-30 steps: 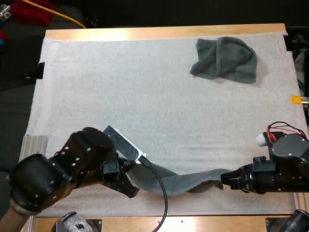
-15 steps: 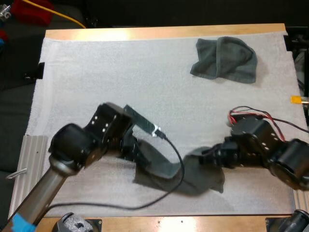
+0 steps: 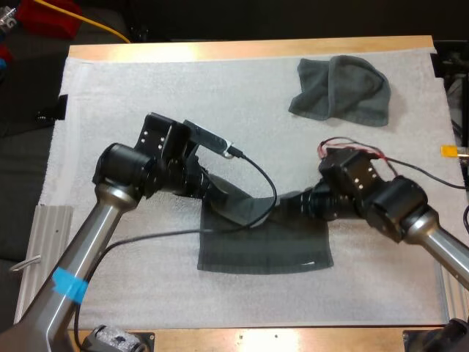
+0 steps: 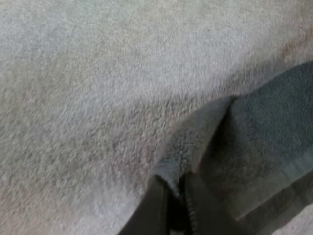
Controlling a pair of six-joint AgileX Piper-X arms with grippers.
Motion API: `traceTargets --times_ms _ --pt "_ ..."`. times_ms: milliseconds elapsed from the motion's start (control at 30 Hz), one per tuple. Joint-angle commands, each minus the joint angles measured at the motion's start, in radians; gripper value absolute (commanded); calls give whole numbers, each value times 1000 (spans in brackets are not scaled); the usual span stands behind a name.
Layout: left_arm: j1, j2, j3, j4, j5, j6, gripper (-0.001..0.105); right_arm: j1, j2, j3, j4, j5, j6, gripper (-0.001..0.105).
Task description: Pick towel from pile, fold and stack
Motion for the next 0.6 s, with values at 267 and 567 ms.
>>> traceTargets --times_ms 267,567 --pt "95 149 0 -107 120 -9 0 -181 113 -2 -130 -250 57 1" --pt "216 310 0 -184 277 -159 0 -300 252 -2 -233 -396 218 1"
